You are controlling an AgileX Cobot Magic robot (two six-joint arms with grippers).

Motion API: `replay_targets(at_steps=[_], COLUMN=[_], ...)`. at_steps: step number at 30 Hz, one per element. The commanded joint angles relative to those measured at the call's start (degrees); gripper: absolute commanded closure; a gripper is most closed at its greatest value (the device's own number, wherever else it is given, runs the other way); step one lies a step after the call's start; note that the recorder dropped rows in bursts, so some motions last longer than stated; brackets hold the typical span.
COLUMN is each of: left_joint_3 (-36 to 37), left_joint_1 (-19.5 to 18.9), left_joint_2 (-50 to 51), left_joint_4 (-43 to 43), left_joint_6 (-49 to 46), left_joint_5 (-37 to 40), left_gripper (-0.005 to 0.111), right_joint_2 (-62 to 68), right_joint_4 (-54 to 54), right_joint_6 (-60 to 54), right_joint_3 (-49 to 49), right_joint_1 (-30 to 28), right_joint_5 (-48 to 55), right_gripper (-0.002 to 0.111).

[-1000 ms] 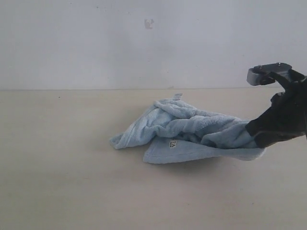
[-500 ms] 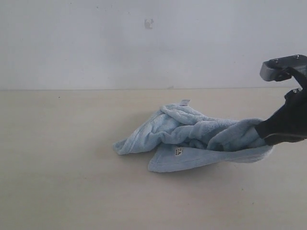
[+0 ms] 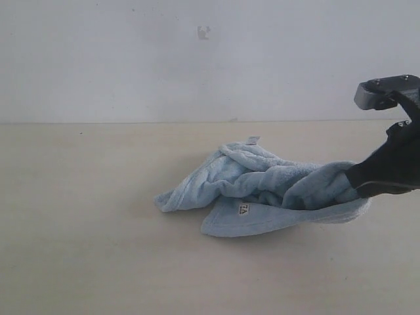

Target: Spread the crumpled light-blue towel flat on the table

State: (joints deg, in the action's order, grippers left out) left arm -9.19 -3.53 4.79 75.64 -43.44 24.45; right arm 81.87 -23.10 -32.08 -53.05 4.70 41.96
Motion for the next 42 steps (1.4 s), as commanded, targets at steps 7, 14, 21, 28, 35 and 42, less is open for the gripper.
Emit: replay_targets(at_steps=[7,14,21,28,35,42], left_joint_3=[-18.85,-44.76,-70.08,-94.63,-101.63,-105.2], left_joint_1=[0.28,1.66,11.9,11.88,9.75,9.44], left_joint_2=[50.54,88.36,113.62,130.95,138.96,144.98], left_joint_4=[20.61,22.76,24.31,16.54,15.72,16.28], left_joint_6=[-34.87,-38.24,-39.87,-19.67,-15.85,-15.28], left_joint_5=[18.14,29.79,26.4,34.52,41.19,44.85], left_gripper=[0.066,0.052,0.052,0.052,0.052,0.052], right_joint_2=[-0.55,-0.55,-0.55,-0.55,-0.55,-0.55], right_joint_4=[-3.91,-4.89,-5.67,-7.67,-9.04,-9.62], right_joint_6=[-3.48,-4.73,-6.07,-7.5,-9.0,-9.47], right_joint_3=[-0.06,-0.06,-0.06,-0.06,-0.06,-0.06], right_joint_1=[-0.16,-0.16,-0.16,-0.16,-0.16,-0.16], right_joint_5=[0.04,0.09,-1.92,-1.95,-2.07,-1.85], right_gripper=[0.108,0.108,0.108,0.108,0.108,0.108])
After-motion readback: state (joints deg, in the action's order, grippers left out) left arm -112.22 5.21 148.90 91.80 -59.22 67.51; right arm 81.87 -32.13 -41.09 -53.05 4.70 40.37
